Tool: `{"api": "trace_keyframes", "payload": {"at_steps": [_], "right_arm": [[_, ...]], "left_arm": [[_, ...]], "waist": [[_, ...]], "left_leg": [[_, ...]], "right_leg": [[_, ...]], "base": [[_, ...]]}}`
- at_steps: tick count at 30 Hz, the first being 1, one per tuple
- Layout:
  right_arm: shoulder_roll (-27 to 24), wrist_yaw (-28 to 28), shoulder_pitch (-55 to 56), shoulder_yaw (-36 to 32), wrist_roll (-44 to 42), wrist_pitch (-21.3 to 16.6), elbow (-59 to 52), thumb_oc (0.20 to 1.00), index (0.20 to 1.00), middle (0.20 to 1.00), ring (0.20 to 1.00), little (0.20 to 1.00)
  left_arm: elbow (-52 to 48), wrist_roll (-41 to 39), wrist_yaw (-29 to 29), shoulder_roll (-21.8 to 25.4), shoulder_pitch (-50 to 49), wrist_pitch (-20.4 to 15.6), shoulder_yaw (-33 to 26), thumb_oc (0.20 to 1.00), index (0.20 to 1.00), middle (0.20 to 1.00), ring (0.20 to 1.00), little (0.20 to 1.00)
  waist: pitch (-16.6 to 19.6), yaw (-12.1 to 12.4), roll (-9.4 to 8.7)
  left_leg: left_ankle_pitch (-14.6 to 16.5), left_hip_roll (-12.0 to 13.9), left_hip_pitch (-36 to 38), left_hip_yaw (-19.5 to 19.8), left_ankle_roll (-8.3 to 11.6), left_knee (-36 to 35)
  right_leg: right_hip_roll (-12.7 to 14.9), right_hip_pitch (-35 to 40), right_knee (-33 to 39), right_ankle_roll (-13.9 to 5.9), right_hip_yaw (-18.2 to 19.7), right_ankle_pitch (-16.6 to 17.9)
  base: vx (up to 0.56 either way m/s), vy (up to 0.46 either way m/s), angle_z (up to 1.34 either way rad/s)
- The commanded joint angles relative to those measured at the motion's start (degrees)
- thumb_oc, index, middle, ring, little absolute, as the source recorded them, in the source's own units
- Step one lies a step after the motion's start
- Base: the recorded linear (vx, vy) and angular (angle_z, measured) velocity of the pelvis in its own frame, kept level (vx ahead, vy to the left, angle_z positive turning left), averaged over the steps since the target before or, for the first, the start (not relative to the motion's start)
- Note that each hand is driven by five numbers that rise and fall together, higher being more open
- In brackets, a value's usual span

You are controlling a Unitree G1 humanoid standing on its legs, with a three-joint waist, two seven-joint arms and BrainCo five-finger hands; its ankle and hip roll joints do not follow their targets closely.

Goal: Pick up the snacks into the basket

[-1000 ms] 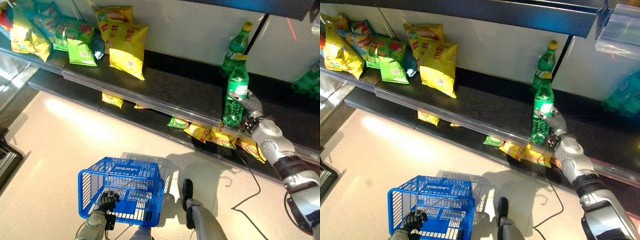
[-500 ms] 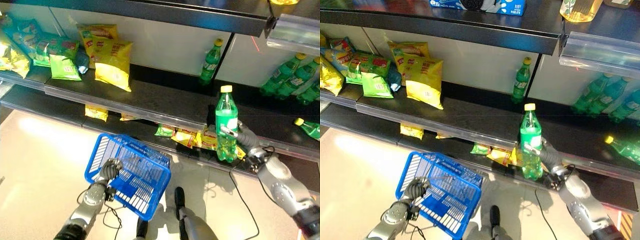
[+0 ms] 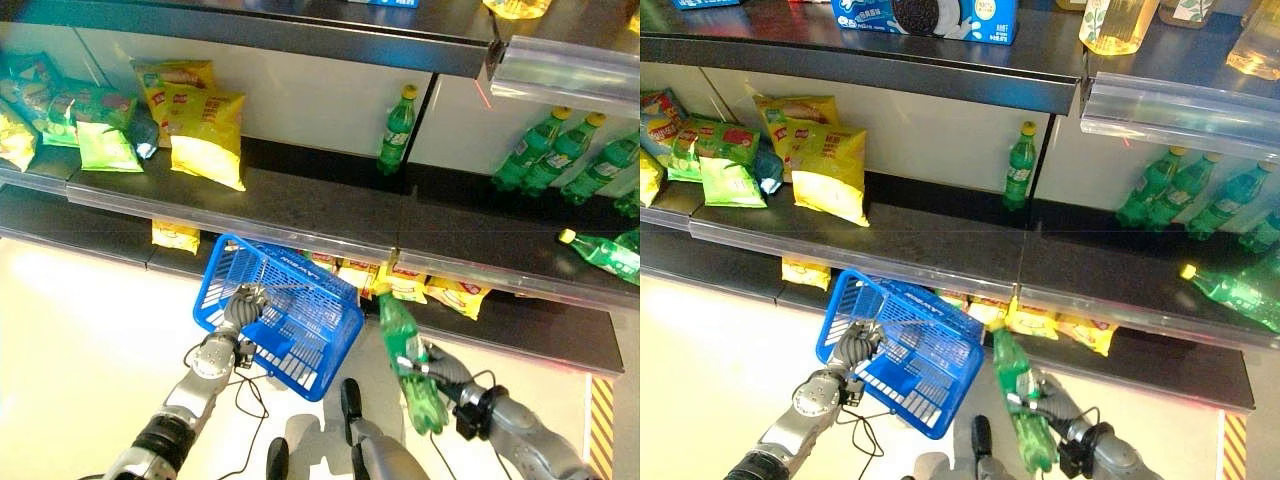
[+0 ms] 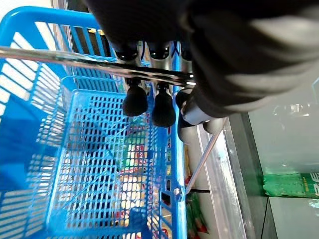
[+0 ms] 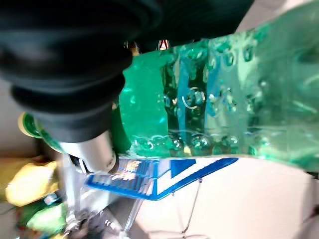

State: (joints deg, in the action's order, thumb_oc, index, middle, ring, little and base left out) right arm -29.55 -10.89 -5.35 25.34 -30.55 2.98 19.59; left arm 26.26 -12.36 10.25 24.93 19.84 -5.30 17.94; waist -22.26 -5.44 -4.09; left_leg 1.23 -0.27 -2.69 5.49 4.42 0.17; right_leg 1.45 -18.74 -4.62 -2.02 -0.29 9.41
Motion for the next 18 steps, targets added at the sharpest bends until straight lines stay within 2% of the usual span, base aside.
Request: {"api": "trace_keyframes", "payload": {"at_steps": [1,2,3,5,7,8,9,15,18], "right_arm": [[4.52,1.35,-6.27,5.15,8.19,-3.64,1.74,0.2,0.2,0.2,0.2,0.2],[4.61,1.35,-6.36,5.18,8.21,-3.71,1.86,0.2,0.2,0.2,0.2,0.2],[8.44,1.9,-9.83,7.51,10.45,-3.67,8.61,0.2,0.2,0.2,0.2,0.2],[12.6,4.11,-13.38,9.44,11.49,-3.48,15.5,0.2,0.2,0.2,0.2,0.2],[15.93,5.62,-17.79,10.88,13.87,-3.67,21.31,0.2,0.2,0.2,0.2,0.2],[16.01,5.62,-17.87,10.88,13.88,-3.73,21.42,0.2,0.2,0.2,0.2,0.2],[18.54,6.42,-21.33,12.54,16.01,-3.28,25.84,0.2,0.2,0.2,0.2,0.2],[22.49,8.72,-29.92,14.96,22.32,-2.25,36.24,0.2,0.2,0.2,0.2,0.2],[22.84,9.38,-32.25,14.65,23.12,-1.87,38.78,0.2,0.2,0.2,0.2,0.2]], "left_arm": [[-8.02,-1.26,1.75,0.24,3.75,-4.15,2.18,0.2,0.2,0.2,0.2,0.2],[-8.0,-1.27,1.76,0.28,3.78,-4.16,2.17,0.2,0.2,0.2,0.2,0.2],[-8.76,-1.82,1.61,-0.63,4.7,-4.19,3.7,0.2,0.2,0.2,0.2,0.2],[-9.42,-2.13,1.64,-1.3,5.67,-4.09,5.66,0.2,0.2,0.2,0.2,0.2],[-10.7,-3.48,1.27,-1.82,6.62,-4.19,7.05,0.2,0.2,0.2,0.2,0.2],[-10.7,-3.48,1.26,-1.78,6.65,-4.19,7.04,0.2,0.2,0.2,0.2,0.2],[-12.47,-3.99,0.85,-1.84,7.28,-4.18,8.58,0.2,0.2,0.2,0.2,0.2],[-18.46,-6.22,-0.91,-2.16,7.92,-4.03,12.86,0.2,0.2,0.2,0.2,0.2],[-19.83,-6.66,-1.38,-1.98,7.8,-3.92,13.62,0.2,0.2,0.2,0.2,0.2]], "waist": [[3.55,0.83,-0.01],[3.52,0.83,-0.05],[3.32,1.31,0.37],[2.89,1.8,0.82],[2.46,2.41,1.35],[2.44,2.41,1.31],[2.14,3.08,1.84],[1.65,4.61,3.32],[1.47,5.01,3.7]], "left_leg": [[0.44,0.65,-6.12,0.21,-0.03,2.47],[0.44,0.65,-6.12,0.21,-0.03,2.47],[0.32,0.5,-6.28,0.31,-0.08,2.37],[0.22,0.41,-6.58,0.56,-0.12,2.3],[-0.01,0.31,-7.0,0.67,-0.09,2.33],[0.0,0.31,-7.02,0.67,-0.09,2.34],[-0.14,0.15,-7.4,0.9,-0.12,2.31],[-0.52,-0.32,-8.46,1.75,-0.15,2.42],[-0.7,-0.46,-8.76,2.01,-0.07,2.43]], "right_leg": [[4.97,-2.03,-5.73,-7.0,1.96,-6.25],[4.97,-2.03,-5.74,-6.99,1.96,-6.25],[5.09,-2.21,-5.87,-6.9,1.9,-6.28],[5.25,-2.52,-6.12,-6.88,1.81,-6.29],[5.44,-3.02,-6.43,-6.85,1.73,-6.24],[5.45,-3.04,-6.44,-6.85,1.73,-6.24],[5.53,-3.54,-6.64,-6.8,1.71,-6.24],[6.03,-4.3,-7.24,-6.72,1.26,-6.42],[6.17,-4.46,-7.51,-6.68,1.07,-6.53]], "base": [[-0.02,0.002,-0.06],[-0.01,0.0,-0.05],[-0.01,-0.004,-0.03],[-0.01,-0.004,-0.02],[-0.02,-0.008,0.05],[0.0,0.0,0.0],[0.0,0.0,0.0],[-0.01,-0.01,0.08],[-0.01,-0.012,0.06]]}}
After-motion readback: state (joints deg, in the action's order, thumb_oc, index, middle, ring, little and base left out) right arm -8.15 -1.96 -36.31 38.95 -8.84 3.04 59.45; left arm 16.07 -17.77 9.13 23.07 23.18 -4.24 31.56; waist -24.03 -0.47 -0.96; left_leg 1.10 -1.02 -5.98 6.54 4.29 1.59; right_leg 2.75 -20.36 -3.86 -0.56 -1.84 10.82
